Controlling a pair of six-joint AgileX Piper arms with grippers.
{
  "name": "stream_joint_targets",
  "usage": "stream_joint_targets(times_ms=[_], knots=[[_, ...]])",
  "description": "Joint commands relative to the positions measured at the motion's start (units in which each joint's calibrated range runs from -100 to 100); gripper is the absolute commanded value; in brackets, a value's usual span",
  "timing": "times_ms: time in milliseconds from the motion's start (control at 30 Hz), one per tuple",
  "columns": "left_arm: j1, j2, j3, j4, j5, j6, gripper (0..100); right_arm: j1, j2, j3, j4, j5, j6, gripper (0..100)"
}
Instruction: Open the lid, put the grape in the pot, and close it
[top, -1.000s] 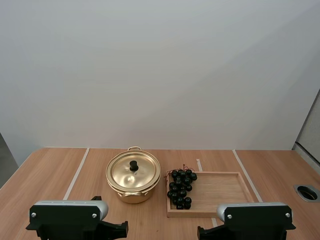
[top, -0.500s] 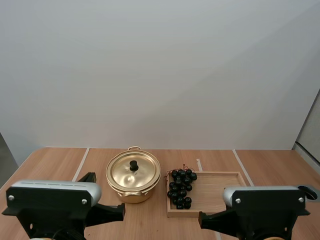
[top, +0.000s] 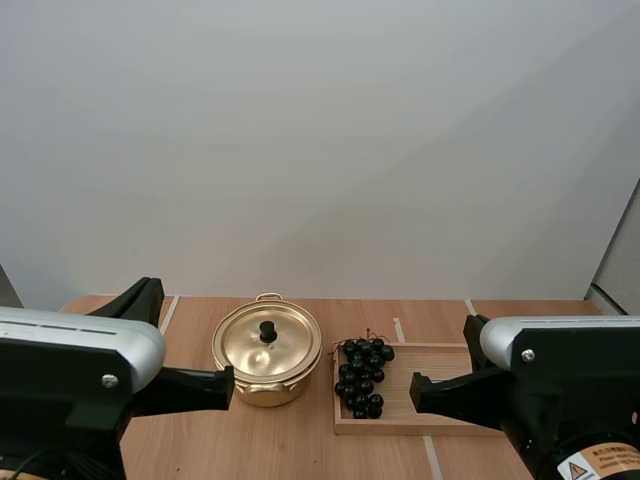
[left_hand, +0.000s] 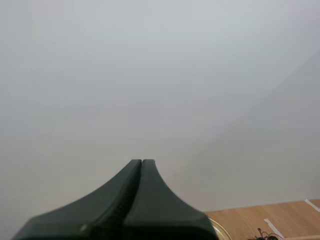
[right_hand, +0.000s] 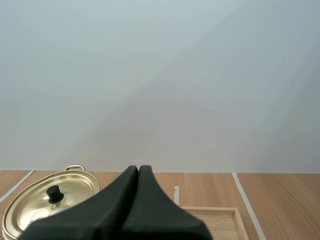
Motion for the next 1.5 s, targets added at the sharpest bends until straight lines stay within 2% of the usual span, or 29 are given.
stream_joint_targets(times_ms=[0,100,200,233,267,300,333,367,500,633,733,867,933,1133,1367,1467], knots=[[0.18,0.0,-0.4,0.2,3.9,-0.2,1,-0.2,-0.1,-0.6,-0.1,1.7,0.0,0],[0.18,0.0,-0.4,0.2,6.0,-2.4,14,-0.2,-0.1,-0.6,-0.1,3.7,0.0,3],[0.18,0.0,-0.4,0.2,6.8,-3.5,40,-0.2,-0.1,-0.6,-0.1,3.7,0.0,36],[0.18,0.0,-0.4,0.2,7.4,-3.5,55,-0.2,-0.1,-0.6,-0.1,3.7,0.0,56],[0.18,0.0,-0.4,0.2,8.2,-3.5,69,-0.2,-0.1,-0.6,-0.1,3.7,0.0,72],[0.18,0.0,-0.4,0.2,9.2,-3.5,82,-0.2,-0.1,-0.6,-0.1,3.7,0.0,91],[0.18,0.0,-0.4,0.2,10.2,-3.5,94,-0.2,-0.1,-0.6,0.1,3.7,0.0,100],[0.18,0.0,-0.4,0.2,11.6,-3.5,100,-0.2,-0.1,-0.6,0.1,3.7,0.0,100],[0.24,0.0,-0.4,0.2,16.8,-1.4,100,-0.2,-0.1,-0.6,0.1,3.5,0.0,100],[0.24,0.0,-0.4,0.0,17.0,2.7,100,-0.2,-0.1,-0.6,0.4,4.1,0.0,100],[0.92,0.0,-0.4,-1.1,17.2,7.0,100,-0.2,-0.1,-0.6,2.7,4.9,-0.9,100],[1.31,2.1,-0.5,-7.5,18.6,14.4,100,-0.2,1.5,-0.6,6.5,9.4,-7.9,100],[1.31,4.4,-0.5,-11.0,19.1,17.6,100,-0.2,3.5,-0.6,7.8,10.2,-8.3,100],[1.31,17.4,-3.0,-12.9,19.3,23.7,100,-0.2,10.5,-2.0,8.1,11.8,-9.6,100],[1.31,42.4,-13.1,-13.7,19.9,25.2,100,-0.2,16.9,-7.1,8.1,18.4,-9.6,100],[1.31,51.9,-17.5,-15.6,21.7,28.7,100,-0.2,17.2,-8.0,8.1,18.8,-9.6,100]])
